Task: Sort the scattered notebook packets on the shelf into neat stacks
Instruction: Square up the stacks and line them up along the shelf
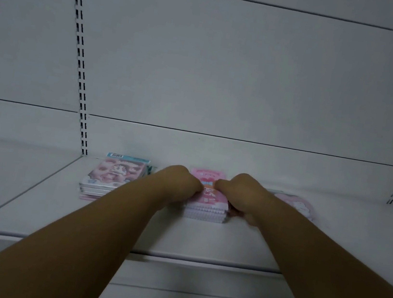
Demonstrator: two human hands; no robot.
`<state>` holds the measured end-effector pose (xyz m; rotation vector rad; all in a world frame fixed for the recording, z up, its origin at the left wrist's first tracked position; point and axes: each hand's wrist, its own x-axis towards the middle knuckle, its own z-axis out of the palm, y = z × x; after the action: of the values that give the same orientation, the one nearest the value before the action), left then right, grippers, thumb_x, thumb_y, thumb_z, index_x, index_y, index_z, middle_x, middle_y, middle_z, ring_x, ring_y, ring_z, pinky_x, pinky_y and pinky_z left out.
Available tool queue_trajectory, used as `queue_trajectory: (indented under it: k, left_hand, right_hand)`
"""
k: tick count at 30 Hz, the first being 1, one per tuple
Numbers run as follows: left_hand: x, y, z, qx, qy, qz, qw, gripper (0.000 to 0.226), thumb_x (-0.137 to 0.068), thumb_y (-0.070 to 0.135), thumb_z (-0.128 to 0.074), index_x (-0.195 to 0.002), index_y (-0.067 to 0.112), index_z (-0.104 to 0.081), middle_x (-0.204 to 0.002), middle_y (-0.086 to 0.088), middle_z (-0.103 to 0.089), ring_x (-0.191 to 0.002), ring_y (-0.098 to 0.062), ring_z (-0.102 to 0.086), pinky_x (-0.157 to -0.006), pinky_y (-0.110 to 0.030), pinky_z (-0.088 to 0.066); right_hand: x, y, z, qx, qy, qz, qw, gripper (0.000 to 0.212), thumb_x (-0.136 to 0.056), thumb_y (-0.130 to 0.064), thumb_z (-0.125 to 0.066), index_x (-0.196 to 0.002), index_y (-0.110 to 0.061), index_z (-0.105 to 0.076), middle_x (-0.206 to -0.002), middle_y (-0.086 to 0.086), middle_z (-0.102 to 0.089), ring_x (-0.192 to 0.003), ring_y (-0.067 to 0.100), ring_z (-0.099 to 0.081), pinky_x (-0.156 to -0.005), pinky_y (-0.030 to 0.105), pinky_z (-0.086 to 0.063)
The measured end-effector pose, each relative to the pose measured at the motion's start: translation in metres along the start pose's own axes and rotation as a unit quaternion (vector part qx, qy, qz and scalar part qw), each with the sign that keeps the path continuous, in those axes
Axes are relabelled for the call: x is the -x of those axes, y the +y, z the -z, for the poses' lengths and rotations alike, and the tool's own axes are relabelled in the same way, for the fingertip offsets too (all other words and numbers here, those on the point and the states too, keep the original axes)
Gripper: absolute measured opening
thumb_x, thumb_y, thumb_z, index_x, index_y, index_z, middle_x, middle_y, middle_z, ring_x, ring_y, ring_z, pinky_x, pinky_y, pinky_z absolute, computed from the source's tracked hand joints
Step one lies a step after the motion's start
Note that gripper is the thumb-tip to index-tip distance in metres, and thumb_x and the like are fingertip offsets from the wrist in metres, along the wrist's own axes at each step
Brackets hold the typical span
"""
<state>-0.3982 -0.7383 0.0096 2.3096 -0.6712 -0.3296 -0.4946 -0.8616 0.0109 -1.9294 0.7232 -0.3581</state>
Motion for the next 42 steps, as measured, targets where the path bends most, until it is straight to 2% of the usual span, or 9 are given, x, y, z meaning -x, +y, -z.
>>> queue_trajectory:
  k: [9, 14, 17, 19, 22, 25, 29, 37, 42]
  left_hand:
    - [-0.006, -0.01, -0.007, -0.068, 0.058, -0.017, 0.996, 0.031, -0.083, 0.045, -0.059, -0.082, 0.014, -0.054, -0.071, -0.002, -0.049, -0.06, -0.009, -0.045, -0.048, -0.023, -0.03]
    - [0.005, -0.011, -0.007, -0.158, 0.05, -0.043, 0.985, 0.051, -0.094, 0.059, -0.033, -0.095, 0.014, -0.057, -0.087, -0.005, -0.057, -0.071, -0.016, -0.05, -0.072, -0.029, -0.04]
    - [0.025, -0.021, -0.001, -0.233, 0.064, -0.096, 0.966, 0.053, -0.088, 0.068, -0.031, -0.072, 0.022, -0.05, -0.069, 0.001, -0.054, -0.06, -0.012, -0.047, -0.062, -0.03, -0.037]
    - [0.038, -0.024, 0.003, -0.275, 0.082, -0.141, 0.947, 0.049, -0.083, 0.07, -0.043, -0.064, 0.025, -0.04, -0.061, 0.008, -0.044, -0.056, -0.006, -0.04, -0.055, -0.029, -0.032]
    - [0.047, -0.018, 0.001, -0.311, 0.087, -0.184, 0.928, 0.037, -0.088, 0.056, -0.05, -0.072, 0.025, -0.041, -0.066, 0.006, -0.044, -0.06, -0.008, -0.042, -0.059, -0.029, -0.033]
    - [0.051, -0.019, -0.003, -0.308, 0.103, -0.209, 0.922, 0.031, -0.091, 0.052, -0.048, -0.082, 0.023, -0.043, -0.077, 0.002, -0.045, -0.07, -0.016, -0.045, -0.063, -0.029, -0.033]
    - [0.057, -0.026, -0.004, -0.315, 0.114, -0.215, 0.918, 0.035, -0.088, 0.058, -0.05, -0.081, 0.024, -0.048, -0.075, 0.004, -0.048, -0.07, -0.016, -0.047, -0.062, -0.03, -0.035]
    - [0.051, -0.029, -0.009, -0.29, 0.119, -0.189, 0.931, 0.03, -0.09, 0.048, -0.053, -0.084, 0.019, -0.053, -0.088, -0.004, -0.061, -0.075, -0.019, -0.048, -0.063, -0.031, -0.035]
    - [0.046, -0.031, -0.012, -0.264, 0.127, -0.188, 0.937, 0.028, -0.089, 0.047, -0.055, -0.079, 0.021, -0.052, -0.078, -0.001, -0.055, -0.072, -0.018, -0.048, -0.06, -0.03, -0.035]
  right_hand:
    - [-0.014, 0.007, -0.004, 0.252, 0.062, 0.075, 0.963, 0.041, -0.088, -0.042, -0.053, -0.061, -0.011, -0.049, -0.057, 0.004, -0.05, -0.05, 0.015, -0.048, -0.043, 0.024, -0.027]
    - [-0.004, 0.017, 0.005, 0.308, 0.08, 0.143, 0.937, 0.066, -0.088, -0.069, -0.024, -0.075, -0.013, -0.056, -0.061, -0.001, -0.051, -0.059, 0.013, -0.051, -0.059, 0.027, -0.036]
    - [0.014, 0.03, 0.02, 0.369, 0.079, 0.233, 0.896, 0.068, -0.073, -0.084, -0.017, -0.065, -0.025, -0.05, -0.061, -0.006, -0.055, -0.057, 0.008, -0.051, -0.049, 0.026, -0.031]
    - [0.02, 0.036, 0.026, 0.39, 0.037, 0.257, 0.883, 0.058, -0.075, -0.079, -0.034, -0.065, -0.024, -0.05, -0.061, -0.006, -0.055, -0.057, 0.007, -0.049, -0.048, 0.026, -0.03]
    - [0.023, 0.037, 0.024, 0.372, 0.005, 0.286, 0.883, 0.039, -0.086, -0.057, -0.051, -0.061, -0.028, -0.043, -0.06, -0.01, -0.049, -0.056, 0.001, -0.043, -0.048, 0.024, -0.025]
    - [0.025, 0.039, 0.023, 0.388, -0.002, 0.313, 0.867, 0.035, -0.093, -0.05, -0.045, -0.065, -0.033, -0.034, -0.062, -0.015, -0.039, -0.057, -0.002, -0.037, -0.05, 0.019, -0.021]
    - [0.025, 0.046, 0.029, 0.428, -0.014, 0.329, 0.842, 0.026, -0.095, -0.052, -0.036, -0.078, -0.032, -0.039, -0.066, -0.012, -0.039, -0.064, 0.009, -0.042, -0.051, 0.018, -0.021]
    - [0.019, 0.052, 0.026, 0.417, -0.012, 0.333, 0.846, 0.035, -0.089, -0.05, -0.05, -0.063, -0.031, -0.037, -0.062, -0.012, -0.044, -0.057, 0.001, -0.039, -0.049, 0.023, -0.023]
    - [0.016, 0.053, 0.023, 0.405, 0.019, 0.321, 0.856, 0.032, -0.089, -0.048, -0.052, -0.067, -0.026, -0.045, -0.063, -0.009, -0.047, -0.059, 0.009, -0.043, -0.048, 0.024, -0.024]
